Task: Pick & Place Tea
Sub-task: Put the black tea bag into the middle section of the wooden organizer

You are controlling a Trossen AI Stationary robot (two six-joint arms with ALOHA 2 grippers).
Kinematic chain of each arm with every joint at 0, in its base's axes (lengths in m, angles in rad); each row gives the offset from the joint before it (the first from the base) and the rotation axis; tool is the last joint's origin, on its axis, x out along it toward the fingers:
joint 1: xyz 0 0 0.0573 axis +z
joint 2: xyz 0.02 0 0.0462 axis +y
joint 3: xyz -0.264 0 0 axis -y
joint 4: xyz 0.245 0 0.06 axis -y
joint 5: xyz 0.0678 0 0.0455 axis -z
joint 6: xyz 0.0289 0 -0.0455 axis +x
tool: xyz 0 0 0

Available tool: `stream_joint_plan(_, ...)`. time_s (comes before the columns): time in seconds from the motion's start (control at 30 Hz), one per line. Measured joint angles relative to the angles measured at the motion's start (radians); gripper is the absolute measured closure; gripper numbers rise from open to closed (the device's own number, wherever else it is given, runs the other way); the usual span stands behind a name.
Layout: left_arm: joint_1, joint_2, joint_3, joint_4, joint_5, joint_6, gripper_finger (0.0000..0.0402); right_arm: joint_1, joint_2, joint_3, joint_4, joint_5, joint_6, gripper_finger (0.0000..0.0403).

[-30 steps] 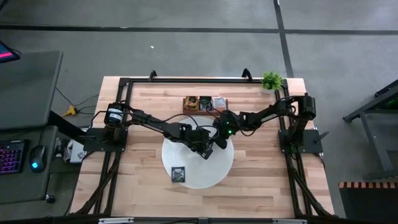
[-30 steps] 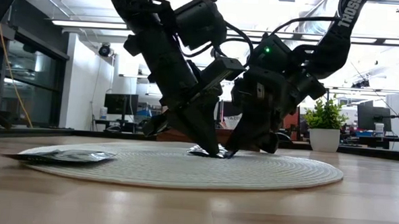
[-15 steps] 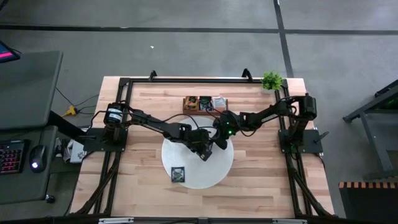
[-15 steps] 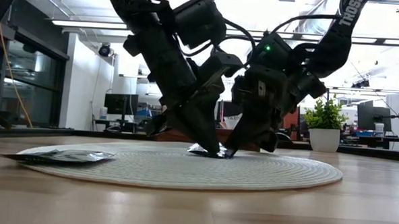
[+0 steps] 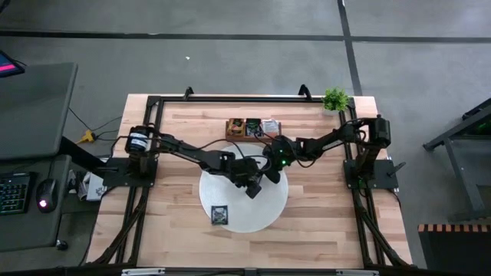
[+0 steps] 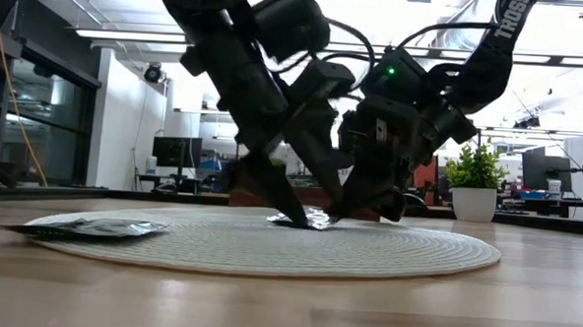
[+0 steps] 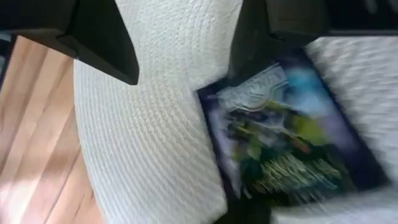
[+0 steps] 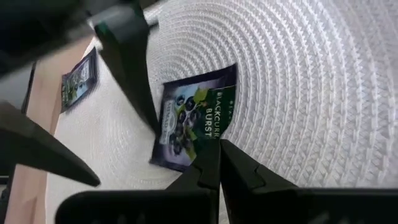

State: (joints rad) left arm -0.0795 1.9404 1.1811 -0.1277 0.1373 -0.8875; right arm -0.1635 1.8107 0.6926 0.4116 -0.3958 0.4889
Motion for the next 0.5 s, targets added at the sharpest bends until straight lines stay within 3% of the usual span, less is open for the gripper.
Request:
stream_joint_plan(0.13,0.001,-0.046,0.002,-0.057,-0.098,-0.005,0.0141,0.001,-0.008,0.0,-0.005,-0.008,0.0,0.0403)
stream_joint_plan(0.5,0.001,-0.305,0.001,-0.423,-0.402,-0.017,0.0159,-0.015,-0.182,0.0,-0.103,0.025,-0.048,0.0403)
